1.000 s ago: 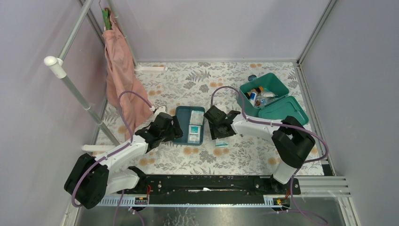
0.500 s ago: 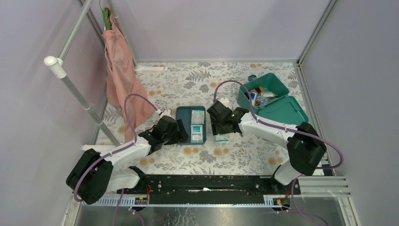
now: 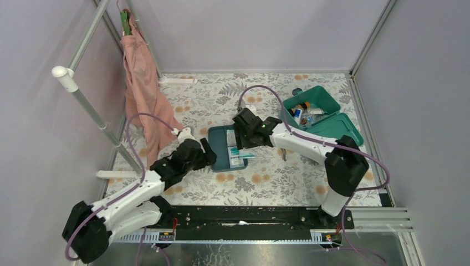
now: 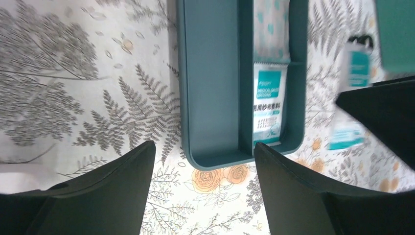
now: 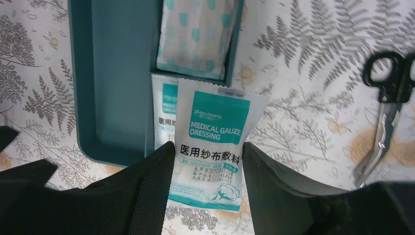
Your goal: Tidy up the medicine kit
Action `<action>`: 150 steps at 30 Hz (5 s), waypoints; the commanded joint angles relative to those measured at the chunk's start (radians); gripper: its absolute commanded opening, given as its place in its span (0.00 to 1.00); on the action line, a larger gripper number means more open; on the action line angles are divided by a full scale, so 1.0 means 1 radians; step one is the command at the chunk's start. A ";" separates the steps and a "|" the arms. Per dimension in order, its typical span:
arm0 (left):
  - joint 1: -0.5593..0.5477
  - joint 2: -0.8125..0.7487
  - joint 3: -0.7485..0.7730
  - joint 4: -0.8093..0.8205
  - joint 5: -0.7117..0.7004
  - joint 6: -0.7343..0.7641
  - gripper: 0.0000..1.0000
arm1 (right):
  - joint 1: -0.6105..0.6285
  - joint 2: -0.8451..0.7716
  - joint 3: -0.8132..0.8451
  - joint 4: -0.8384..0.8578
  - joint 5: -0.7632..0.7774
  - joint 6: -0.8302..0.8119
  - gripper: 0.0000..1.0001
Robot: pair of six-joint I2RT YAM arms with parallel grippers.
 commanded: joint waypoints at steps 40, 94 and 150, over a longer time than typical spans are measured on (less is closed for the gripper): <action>0.004 -0.142 0.136 -0.268 -0.235 0.042 0.96 | 0.079 0.116 -0.028 0.238 -0.002 -0.084 0.76; 0.005 -0.138 0.160 -0.305 -0.255 0.072 0.98 | 0.077 0.105 -0.003 0.164 -0.004 -0.095 0.36; 0.007 -0.107 0.170 -0.301 -0.199 0.098 0.99 | -0.440 0.081 -0.285 0.116 -0.146 -0.380 0.29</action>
